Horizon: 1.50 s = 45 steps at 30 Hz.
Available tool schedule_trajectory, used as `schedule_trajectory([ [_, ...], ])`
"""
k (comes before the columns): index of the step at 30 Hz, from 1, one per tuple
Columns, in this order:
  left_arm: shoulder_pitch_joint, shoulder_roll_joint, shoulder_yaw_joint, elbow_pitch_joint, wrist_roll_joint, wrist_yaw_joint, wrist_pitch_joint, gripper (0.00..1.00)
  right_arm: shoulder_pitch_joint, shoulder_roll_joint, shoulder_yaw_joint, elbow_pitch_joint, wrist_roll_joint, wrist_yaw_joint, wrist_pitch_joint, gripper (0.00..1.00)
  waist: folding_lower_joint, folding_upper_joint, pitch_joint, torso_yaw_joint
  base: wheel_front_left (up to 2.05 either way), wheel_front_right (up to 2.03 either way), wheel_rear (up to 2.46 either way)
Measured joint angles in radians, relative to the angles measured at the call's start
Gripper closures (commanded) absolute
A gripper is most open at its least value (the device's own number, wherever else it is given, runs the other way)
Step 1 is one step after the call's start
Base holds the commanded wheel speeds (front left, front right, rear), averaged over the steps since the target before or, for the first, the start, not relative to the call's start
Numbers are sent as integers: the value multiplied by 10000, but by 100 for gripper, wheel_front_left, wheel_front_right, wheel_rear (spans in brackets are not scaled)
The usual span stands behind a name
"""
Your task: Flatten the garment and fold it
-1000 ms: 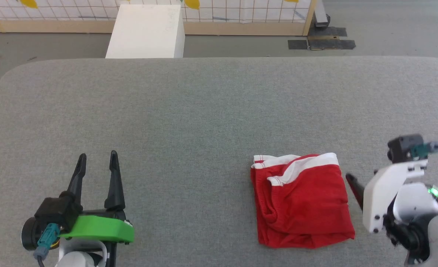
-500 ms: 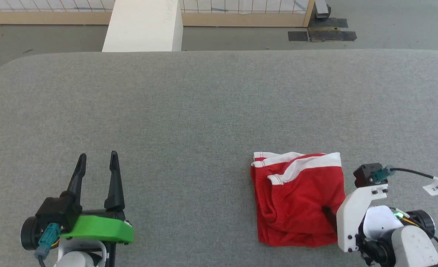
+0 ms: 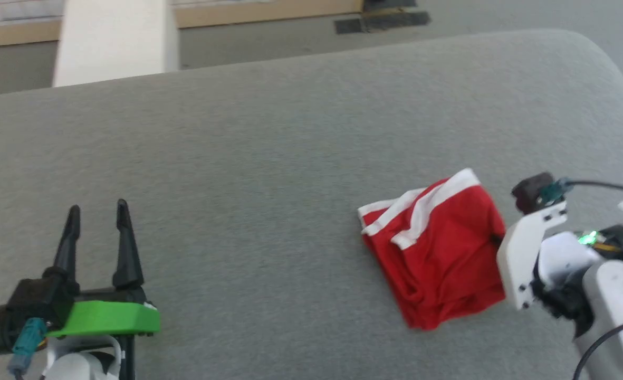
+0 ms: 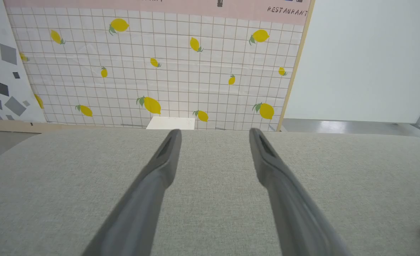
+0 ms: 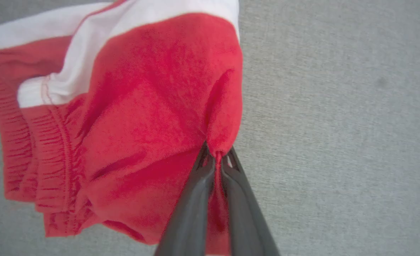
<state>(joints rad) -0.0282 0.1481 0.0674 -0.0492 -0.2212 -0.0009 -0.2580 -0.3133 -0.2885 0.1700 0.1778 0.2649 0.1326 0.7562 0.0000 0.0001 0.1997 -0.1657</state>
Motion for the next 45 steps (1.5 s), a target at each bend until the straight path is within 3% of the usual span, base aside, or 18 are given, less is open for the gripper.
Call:
schedule_trajectory([
  [6,-288,435,98,-637,92,15,265,0,-1227,-1151,144,585,405,-2,-295,100,0,0,512,-1178,0,0,0],
  [14,-779,1081,65,-1674,284,-17,1135,0,-2566,-1973,-255,1810,322,0,-1032,100,0,0,1788,-2016,0,0,0],
  [20,-860,1442,199,-2370,384,-59,1618,0,-3043,-2702,-1221,2752,-339,0,-1551,100,0,0,2897,-2198,0,0,0],
  [26,-779,1676,466,-2853,441,15,1912,0,-3483,-2591,-3164,3559,-1195,0,-2127,100,1,0,3775,-2144,0,0,0],
  [27,-759,1689,487,-2882,441,19,1929,0,-3523,-2552,-3336,3607,-1390,0,-2203,93,1,0,3845,-2124,0,0,0],
  [28,-740,1703,502,-2905,441,19,1950,0,-3591,-2470,-3609,3697,-1561,0,-2209,20,1,0,3918,-2097,0,0,0],
  [29,-727,1710,506,-2924,441,19,1956,0,-3656,-2337,-3902,3785,-1678,0,-2222,0,1,0,3972,-2065,0,0,0],
  [33,-695,1732,487,-2897,439,21,1977,0,-3742,-1954,-4615,3962,-2295,0,-2441,0,2,0,3982,-1945,0,0,0],
  [38,-691,1613,382,-2537,397,92,1722,0,-3843,-1942,-4711,3718,-2328,-2,-2999,0,0,0,3591,-1870,0,0,0],
  [45,-639,1095,196,-1538,86,259,1001,0,-4165,-1925,-3645,1906,-1206,-2,-4428,0,0,0,2589,-1655,0,0,0],
])
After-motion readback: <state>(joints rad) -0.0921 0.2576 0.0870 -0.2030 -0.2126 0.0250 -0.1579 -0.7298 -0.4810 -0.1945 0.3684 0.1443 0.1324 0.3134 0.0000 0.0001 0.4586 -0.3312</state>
